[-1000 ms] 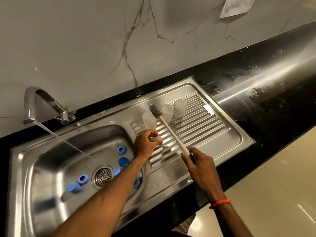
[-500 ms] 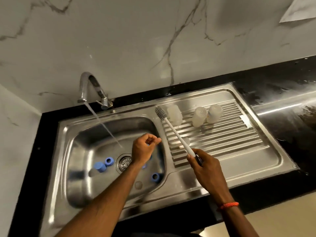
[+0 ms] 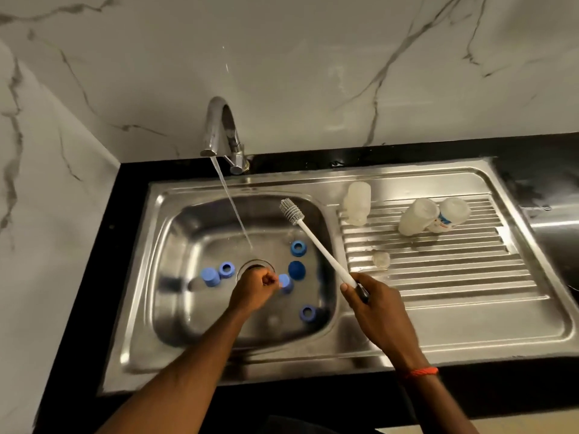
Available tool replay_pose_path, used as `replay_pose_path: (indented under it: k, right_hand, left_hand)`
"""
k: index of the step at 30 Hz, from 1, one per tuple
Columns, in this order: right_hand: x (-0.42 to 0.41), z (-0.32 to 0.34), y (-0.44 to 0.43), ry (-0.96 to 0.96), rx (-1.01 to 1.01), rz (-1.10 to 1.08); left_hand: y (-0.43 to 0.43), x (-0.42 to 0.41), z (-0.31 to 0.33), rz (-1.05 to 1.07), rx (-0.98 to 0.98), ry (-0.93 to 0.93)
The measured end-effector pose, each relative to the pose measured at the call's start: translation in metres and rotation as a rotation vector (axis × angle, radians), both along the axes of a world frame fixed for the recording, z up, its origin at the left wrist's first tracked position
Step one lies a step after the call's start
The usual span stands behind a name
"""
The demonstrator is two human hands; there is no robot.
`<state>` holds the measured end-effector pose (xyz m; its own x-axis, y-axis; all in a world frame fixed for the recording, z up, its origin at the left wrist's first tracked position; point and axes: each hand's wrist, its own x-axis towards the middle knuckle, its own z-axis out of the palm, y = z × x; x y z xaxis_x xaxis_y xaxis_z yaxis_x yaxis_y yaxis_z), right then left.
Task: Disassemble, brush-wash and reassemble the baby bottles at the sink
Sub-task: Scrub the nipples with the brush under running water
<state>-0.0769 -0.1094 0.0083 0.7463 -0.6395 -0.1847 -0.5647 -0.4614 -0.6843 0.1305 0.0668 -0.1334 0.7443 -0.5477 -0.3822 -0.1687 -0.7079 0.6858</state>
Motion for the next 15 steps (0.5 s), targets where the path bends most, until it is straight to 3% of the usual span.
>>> replay_pose_path:
  k: [5,7,9,11,15]
  right_hand:
    - [0.0,0.0,0.004,0.014,-0.007,-0.004]
    - [-0.002,0.003,0.005,-0.004,-0.009,-0.024]
    - [-0.005,0.005,0.004,-0.03,-0.011,-0.063]
    - [-0.008,0.008,0.003,-0.061,-0.01,-0.105]
    - [-0.011,0.016,-0.001,-0.118,-0.025,-0.182]
  left_hand:
    - [0.007,-0.014,-0.015,-0.119,0.194,0.014]
    - [-0.002,-0.019,-0.009,0.034,0.029,-0.093]
    - [-0.026,-0.015,0.008,0.211,-0.276,-0.151]
    - [-0.062,-0.007,0.034,0.26,-0.515,-0.144]
    - [-0.147,0.015,0.073,0.135,-0.586,-0.014]
